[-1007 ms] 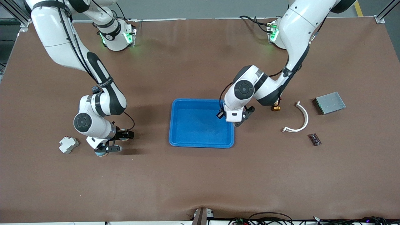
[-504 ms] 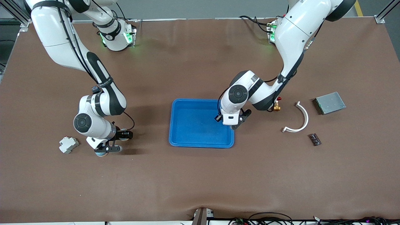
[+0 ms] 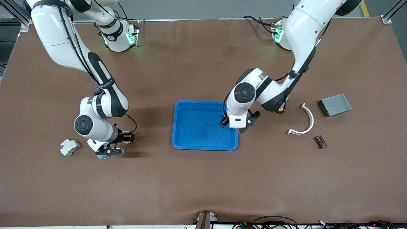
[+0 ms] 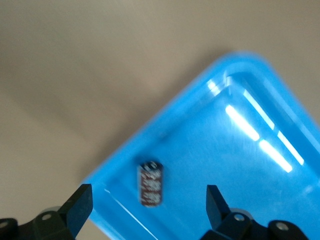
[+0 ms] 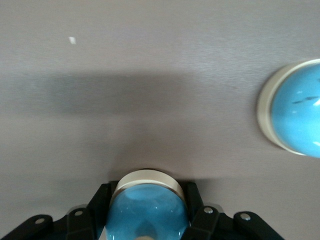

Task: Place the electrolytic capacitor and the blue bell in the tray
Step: 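Lower the capacitor into the blue tray and open the left gripper, then lower the bell into the tray while the left gripper grasps another capacitor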

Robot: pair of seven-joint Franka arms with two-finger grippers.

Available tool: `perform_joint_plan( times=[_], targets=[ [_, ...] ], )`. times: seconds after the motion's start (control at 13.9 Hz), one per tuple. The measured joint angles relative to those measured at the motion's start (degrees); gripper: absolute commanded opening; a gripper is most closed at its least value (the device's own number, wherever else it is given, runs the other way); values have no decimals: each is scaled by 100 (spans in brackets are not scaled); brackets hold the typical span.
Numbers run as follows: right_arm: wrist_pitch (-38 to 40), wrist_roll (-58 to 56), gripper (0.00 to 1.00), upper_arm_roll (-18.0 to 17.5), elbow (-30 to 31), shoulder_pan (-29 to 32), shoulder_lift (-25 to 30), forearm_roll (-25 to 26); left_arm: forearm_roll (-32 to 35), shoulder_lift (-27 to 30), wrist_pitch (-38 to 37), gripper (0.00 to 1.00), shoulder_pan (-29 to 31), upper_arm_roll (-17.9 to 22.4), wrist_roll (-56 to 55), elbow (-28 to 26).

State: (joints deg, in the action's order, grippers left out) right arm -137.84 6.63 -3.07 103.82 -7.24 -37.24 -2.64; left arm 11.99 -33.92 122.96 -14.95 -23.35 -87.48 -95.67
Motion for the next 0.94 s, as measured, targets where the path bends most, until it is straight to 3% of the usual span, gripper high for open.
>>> perform_joint_plan(
  times=[0.14, 0.36, 0.72, 0.94],
  targets=[
    [28, 220, 23, -97, -50, -109, 52, 0, 51, 394, -671, 100, 312, 16, 165, 31],
    [115, 648, 22, -137, -142, -403, 160, 0, 74, 767, -1358, 100, 1027, 53, 1269, 24],
    [414, 1438, 22, -152, -450, -863, 235, 0, 274, 826, -1421, 100, 2603, 89, 3749, -5],
    [765, 2192, 22, -158, -847, -1336, 241, 0, 492, 693, -1074, 98, 3139, 92, 4540, -70]
  ],
)
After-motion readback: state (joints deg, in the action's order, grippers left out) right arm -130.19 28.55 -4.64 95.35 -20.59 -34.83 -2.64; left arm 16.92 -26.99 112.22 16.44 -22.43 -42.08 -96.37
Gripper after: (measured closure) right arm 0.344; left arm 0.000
